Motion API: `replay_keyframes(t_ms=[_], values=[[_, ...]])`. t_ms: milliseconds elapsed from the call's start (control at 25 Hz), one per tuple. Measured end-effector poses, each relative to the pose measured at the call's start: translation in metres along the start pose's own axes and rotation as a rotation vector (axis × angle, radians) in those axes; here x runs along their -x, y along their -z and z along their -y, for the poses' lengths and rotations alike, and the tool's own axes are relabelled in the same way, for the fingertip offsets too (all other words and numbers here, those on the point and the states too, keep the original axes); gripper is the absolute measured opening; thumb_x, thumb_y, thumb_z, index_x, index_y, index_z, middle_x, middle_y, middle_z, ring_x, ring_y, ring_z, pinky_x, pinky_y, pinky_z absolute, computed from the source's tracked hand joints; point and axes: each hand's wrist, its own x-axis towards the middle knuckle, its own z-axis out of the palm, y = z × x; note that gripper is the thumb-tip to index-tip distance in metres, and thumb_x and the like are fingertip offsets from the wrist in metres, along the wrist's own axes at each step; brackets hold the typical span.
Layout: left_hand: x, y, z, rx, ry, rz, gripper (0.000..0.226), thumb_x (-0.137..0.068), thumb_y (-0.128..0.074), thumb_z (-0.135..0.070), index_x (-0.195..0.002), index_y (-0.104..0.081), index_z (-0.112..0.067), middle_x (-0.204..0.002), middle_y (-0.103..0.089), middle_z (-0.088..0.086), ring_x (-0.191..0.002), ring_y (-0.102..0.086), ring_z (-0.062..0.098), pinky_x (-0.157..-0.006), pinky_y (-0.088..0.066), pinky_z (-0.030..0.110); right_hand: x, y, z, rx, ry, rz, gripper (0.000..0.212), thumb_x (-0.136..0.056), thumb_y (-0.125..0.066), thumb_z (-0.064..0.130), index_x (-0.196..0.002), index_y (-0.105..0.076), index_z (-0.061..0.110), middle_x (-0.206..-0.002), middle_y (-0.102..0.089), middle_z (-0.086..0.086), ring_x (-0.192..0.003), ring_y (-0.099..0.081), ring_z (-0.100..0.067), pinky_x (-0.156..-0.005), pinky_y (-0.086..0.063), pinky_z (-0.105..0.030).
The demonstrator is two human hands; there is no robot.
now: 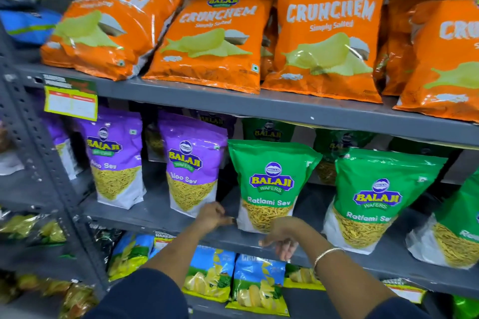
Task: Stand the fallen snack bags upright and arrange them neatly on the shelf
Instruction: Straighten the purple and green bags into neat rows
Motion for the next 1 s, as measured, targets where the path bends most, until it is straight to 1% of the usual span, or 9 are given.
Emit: replay_keyframes(t_ms=[80, 120, 240, 440, 560, 680, 800, 880, 1000], values=[[0.001, 0.047, 0.026, -0.098, 0.137, -0.041, 0.017, -0.080, -0.066, -0.023, -0.079, -0.057, -0.009, -0.080, -0.064, 0.021, -0.077, -0.065, 0.033, -0.054, -0.044, 0.025, -0.015, -0.007, 0.044, -0.007, 0.137, -0.086, 0.041, -0.084, -0.063, 0.033, -0.092, -0.058, -0.008, -0.086, -0.066, -0.025, -0.052, -0.060, -0.022, -0.088, -0.056, -0.044], [-0.001, 0.069, 0.036, -0.102, 0.196, -0.099, 0.021, -0.080, -0.067, -0.023, -0.087, -0.059, -0.006, -0.084, -0.065, 0.021, -0.086, -0.066, 0.035, -0.059, -0.049, 0.030, -0.025, -0.012, 0.067, -0.040, 0.234, -0.178, 0.038, -0.081, -0.067, 0.032, -0.090, -0.057, -0.004, -0.084, -0.065, -0.022, -0.061, -0.060, -0.024, -0.088, -0.055, -0.043], [-0.022, 0.117, 0.066, 0.210, 0.094, -0.281, 0.065, -0.057, -0.082, -0.005, -0.112, -0.049, 0.000, -0.112, -0.058, 0.016, -0.111, -0.051, 0.027, -0.078, -0.047, 0.017, -0.056, -0.022, 0.118, -0.342, 0.436, -0.402, 0.066, -0.072, -0.076, 0.021, -0.125, -0.043, -0.002, -0.122, -0.060, -0.020, -0.097, -0.057, -0.021, -0.082, -0.049, -0.034], [-0.051, 0.120, 0.089, 0.354, -0.014, -0.069, 0.110, -0.042, -0.084, -0.022, -0.136, -0.030, -0.005, -0.135, -0.050, 0.011, -0.125, -0.048, 0.026, -0.102, -0.041, 0.036, -0.075, -0.030, 0.147, -0.921, 0.684, -0.292, 0.079, -0.061, -0.079, -0.004, -0.128, -0.039, -0.001, -0.132, -0.055, -0.019, -0.108, -0.054, -0.018, -0.075, -0.053, -0.014], [-0.072, 0.114, 0.128, 0.297, 0.028, -0.093, 0.122, -0.028, -0.092, -0.049, -0.131, -0.038, -0.013, -0.132, -0.054, 0.009, -0.121, -0.052, 0.026, -0.105, -0.043, 0.046, -0.052, -0.046, 0.159, -0.898, 0.710, -0.327, 0.091, -0.049, -0.085, 0.014, -0.126, -0.039, 0.003, -0.132, -0.055, -0.022, -0.113, -0.056, -0.023, -0.097, -0.050, -0.036], [-0.049, 0.120, 0.111, 0.336, 0.020, -0.107, 0.108, -0.044, -0.089, -0.028, -0.133, -0.031, -0.008, -0.121, -0.053, 0.006, -0.112, -0.050, 0.018, -0.103, -0.044, 0.042, -0.010, -0.033, 0.182, -1.030, 0.795, -0.752, 0.075, -0.059, -0.085, 0.014, -0.117, -0.038, 0.009, -0.121, -0.055, -0.013, -0.107, -0.055, -0.020, -0.103, -0.043, -0.040], [-0.024, 0.121, 0.088, 0.392, 0.033, -0.111, 0.103, -0.033, -0.085, -0.026, -0.122, -0.035, -0.009, -0.112, -0.055, 0.007, -0.108, -0.052, 0.019, -0.098, -0.046, 0.041, 0.042, 0.015, 0.206, -0.890, 0.773, -1.093, 0.067, -0.073, -0.075, 0.028, -0.127, -0.046, 0.001, -0.119, -0.059, -0.012, -0.109, -0.056, -0.022, -0.100, -0.040, -0.032], [-0.021, 0.120, 0.091, 0.365, 0.031, -0.140, 0.085, -0.046, -0.088, -0.016, -0.112, -0.036, -0.011, -0.111, -0.057, 0.008, -0.106, -0.053, 0.019, -0.093, -0.047, 0.037, 0.060, 0.049, 0.214, -0.510, 0.650, -1.045, 0.053, -0.078, -0.068, 0.035, -0.123, -0.058, 0.008, -0.123, -0.064, -0.016, -0.114, -0.060, -0.029, -0.093, -0.046, -0.033], [-0.027, 0.117, 0.096, 0.349, 0.021, -0.179, 0.107, -0.036, -0.086, -0.034, -0.125, -0.035, -0.004, -0.121, -0.061, 0.017, -0.116, -0.057, 0.028, -0.101, -0.046, 0.043, 0.069, 0.066, 0.209, -0.089, 0.489, -0.902, 0.037, -0.084, -0.059, 0.031, -0.120, -0.062, 0.019, -0.129, -0.062, -0.011, -0.118, -0.057, -0.030, -0.095, -0.045, -0.032]])
